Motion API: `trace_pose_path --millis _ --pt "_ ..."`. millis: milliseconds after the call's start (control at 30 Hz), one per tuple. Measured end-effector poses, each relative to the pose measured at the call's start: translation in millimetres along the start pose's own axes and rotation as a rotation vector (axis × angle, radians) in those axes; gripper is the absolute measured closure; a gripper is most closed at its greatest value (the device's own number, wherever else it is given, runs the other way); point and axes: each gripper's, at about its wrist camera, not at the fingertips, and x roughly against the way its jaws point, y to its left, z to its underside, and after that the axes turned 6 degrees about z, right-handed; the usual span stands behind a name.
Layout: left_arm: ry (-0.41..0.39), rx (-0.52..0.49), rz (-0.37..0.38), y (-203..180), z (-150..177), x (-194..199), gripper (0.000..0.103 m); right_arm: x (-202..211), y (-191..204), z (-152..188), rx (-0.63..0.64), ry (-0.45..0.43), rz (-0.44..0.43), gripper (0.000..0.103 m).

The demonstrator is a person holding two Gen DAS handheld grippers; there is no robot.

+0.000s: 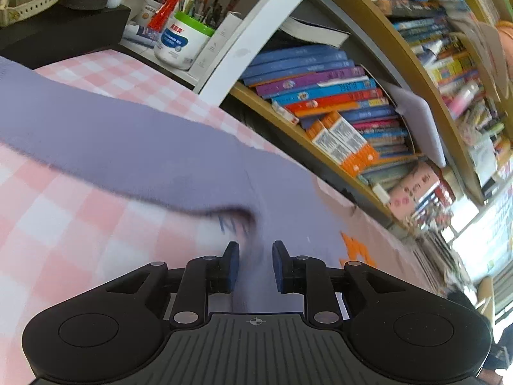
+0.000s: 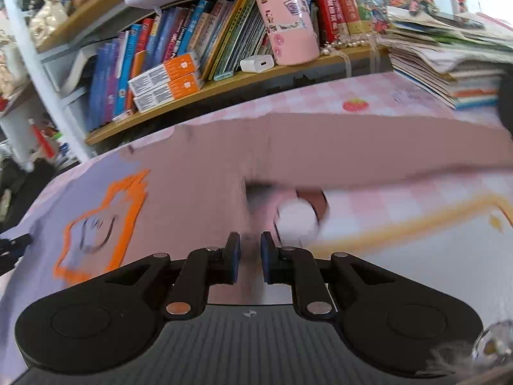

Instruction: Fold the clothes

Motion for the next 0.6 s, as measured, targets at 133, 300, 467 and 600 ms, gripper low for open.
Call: trace_pose_path --millis 133,300,467,600 --pt "0.012 -0.035 -0.009 -13.6 22.7 28.2 0.08 36.8 -6.6 24.6 0.01 -0.004 0.002 0.09" --pt "0.018 -0.074 -0.017 -27.0 54.1 65.5 0.08 76.4 -3.5 53.6 0.006 0.004 -0.078 0.071" --pt "0.027 -0.074 -0.005 -37.8 79.0 90.9 0.08 100.4 4.0 77.5 -0.031 -0.013 -0.123 0.069" --pt "0.052 -0.103 0.001 -49.0 89.3 95.0 0.08 106.3 20.3 86.8 0.023 -0.009 -0.117 0.074"
